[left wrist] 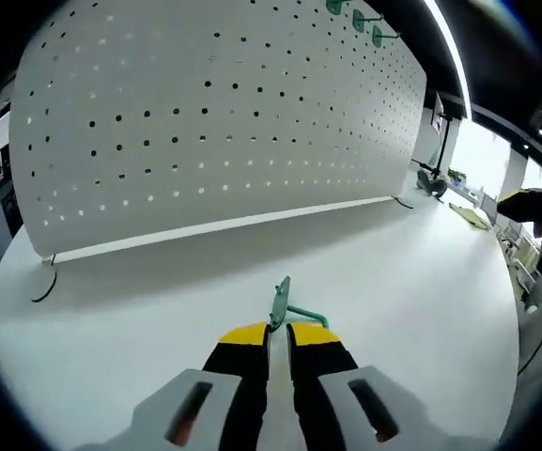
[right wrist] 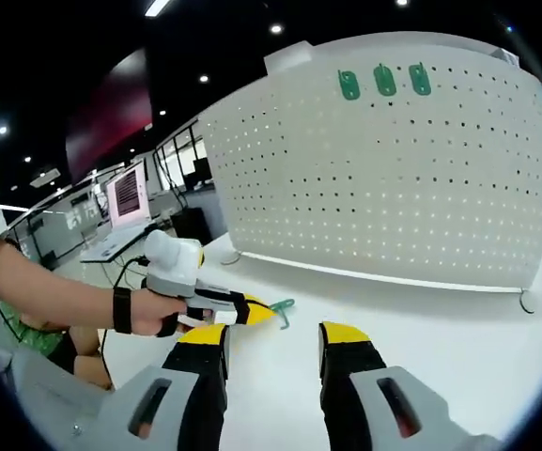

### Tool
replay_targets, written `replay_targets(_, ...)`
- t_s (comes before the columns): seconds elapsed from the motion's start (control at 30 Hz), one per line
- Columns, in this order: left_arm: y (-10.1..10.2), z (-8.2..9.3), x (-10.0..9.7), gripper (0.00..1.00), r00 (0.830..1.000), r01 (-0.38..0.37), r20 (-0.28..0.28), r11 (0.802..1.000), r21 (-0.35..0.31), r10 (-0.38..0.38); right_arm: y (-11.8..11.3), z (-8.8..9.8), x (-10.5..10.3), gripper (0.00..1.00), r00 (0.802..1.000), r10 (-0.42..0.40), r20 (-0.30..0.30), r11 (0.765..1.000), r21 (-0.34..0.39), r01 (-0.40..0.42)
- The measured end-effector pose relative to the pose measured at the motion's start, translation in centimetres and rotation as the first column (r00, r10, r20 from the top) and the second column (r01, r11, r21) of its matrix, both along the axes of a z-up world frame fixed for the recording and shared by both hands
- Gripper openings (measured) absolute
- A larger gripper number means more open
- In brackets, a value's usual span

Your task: Insert the hook assembly into the mounting plate slot until the hook locks in place.

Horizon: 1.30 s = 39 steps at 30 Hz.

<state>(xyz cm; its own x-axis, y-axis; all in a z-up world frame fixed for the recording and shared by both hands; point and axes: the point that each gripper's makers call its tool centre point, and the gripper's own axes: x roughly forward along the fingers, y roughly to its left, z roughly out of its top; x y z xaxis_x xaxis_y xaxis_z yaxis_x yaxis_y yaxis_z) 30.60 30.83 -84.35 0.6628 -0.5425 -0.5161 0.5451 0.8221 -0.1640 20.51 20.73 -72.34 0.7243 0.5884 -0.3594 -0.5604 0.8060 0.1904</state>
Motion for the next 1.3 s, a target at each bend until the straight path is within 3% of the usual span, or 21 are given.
replay_targets(0.5, -0.2, 0.1, -0.4, 0.04, 1.0, 0.017, 0.008, 0.999, 0.038, -0.017, -0.1, 0.0, -0.2, 0.38, 1.0, -0.006, -0.001, 1.0, -0.008, 0.006)
replay_targets(1.0, 0.1, 1.3, -1.2, 0.02, 1.0, 0.025, -0.001, 0.999, 0.027, -0.025, 0.9, 0.2, -0.6, 0.38, 1.0, 0.027, 0.003, 1.0, -0.013, -0.027)
replay_targets(1.03, 0.1, 1.3, -1.3, 0.02, 1.0, 0.025, -0.008, 0.999, 0.025, -0.025, 0.9, 0.3, -0.6, 0.38, 1.0, 0.027, 0.005, 1.0, -0.012, -0.027)
replay_targets(1.07, 0.1, 1.3, -1.6, 0.02, 0.998, -0.024, -0.056, 0.999, -0.024, 0.023, 0.9, 0.4, -0.6, 0.38, 1.0, 0.027, 0.006, 1.0, -0.012, -0.027)
replay_targets(1.1, -0.2, 1.6, -1.7, 0.01, 0.998, -0.007, -0.059, 0.998, -0.057, 0.004, 0.9, 0.5, -0.6, 0.38, 1.0, 0.029, 0.01, 0.999, -0.015, -0.029)
replay_targets(1.3, -0.7, 2.1, -2.2, 0.01, 0.998, 0.025, -0.049, 0.998, -0.058, -0.028, 1.1, 0.6, -0.8, 0.38, 0.999, 0.036, 0.017, 0.999, -0.019, -0.036)
